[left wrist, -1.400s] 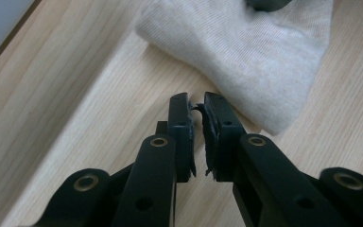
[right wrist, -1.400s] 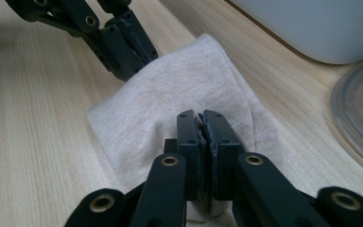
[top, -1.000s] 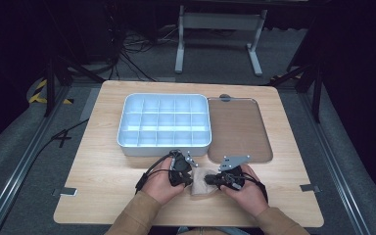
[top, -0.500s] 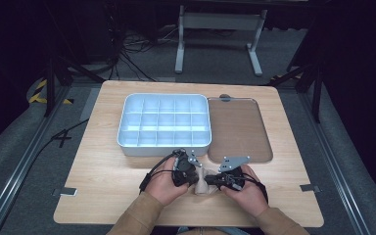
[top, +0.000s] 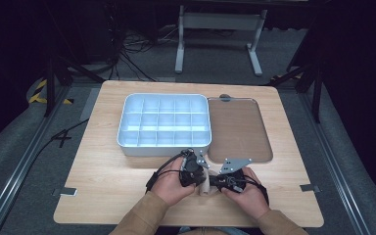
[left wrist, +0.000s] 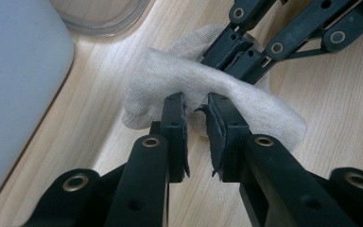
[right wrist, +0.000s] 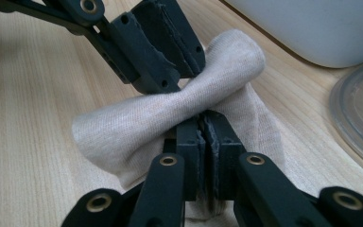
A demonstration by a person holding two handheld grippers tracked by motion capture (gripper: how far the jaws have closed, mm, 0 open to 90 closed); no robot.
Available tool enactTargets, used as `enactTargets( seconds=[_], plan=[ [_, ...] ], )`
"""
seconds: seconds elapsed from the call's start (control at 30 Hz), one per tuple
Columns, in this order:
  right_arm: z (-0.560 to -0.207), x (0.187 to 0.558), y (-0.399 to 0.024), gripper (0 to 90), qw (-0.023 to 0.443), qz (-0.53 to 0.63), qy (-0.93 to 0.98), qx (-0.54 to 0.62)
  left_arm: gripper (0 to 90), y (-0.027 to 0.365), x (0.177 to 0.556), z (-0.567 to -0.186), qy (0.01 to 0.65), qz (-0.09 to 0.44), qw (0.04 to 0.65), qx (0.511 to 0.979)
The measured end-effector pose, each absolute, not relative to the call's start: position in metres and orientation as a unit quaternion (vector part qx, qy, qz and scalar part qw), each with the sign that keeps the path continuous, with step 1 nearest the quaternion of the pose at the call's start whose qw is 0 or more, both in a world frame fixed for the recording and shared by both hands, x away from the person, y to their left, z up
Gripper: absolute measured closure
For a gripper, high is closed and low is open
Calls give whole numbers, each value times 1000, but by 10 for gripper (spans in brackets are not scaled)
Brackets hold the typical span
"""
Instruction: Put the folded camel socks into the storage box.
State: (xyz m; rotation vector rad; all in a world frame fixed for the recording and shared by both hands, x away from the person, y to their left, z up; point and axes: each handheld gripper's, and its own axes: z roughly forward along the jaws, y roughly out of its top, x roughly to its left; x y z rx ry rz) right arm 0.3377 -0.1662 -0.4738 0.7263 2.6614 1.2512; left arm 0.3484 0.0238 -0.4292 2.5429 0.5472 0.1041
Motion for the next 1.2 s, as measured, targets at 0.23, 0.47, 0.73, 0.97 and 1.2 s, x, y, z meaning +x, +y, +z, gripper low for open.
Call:
enactTargets(
  seconds=[0.23,0.47,0.73,0.97,1.2],
  plan=[
    [-467,335,-169,799,73,407,878,241,760,23,347,-426,200,41,271,941],
    [-442,334,-200,773,76,424,860,274,748,22,347,-426,192,39,264,944],
    [-449,338,-226,809,75,350,871,336,741,18,347,-427,192,32,264,945],
    [-457,336,-217,814,68,329,885,324,737,15,348,-427,183,34,268,945],
    [-461,334,-206,812,71,326,891,309,732,12,347,-427,181,35,274,944]
  ],
)
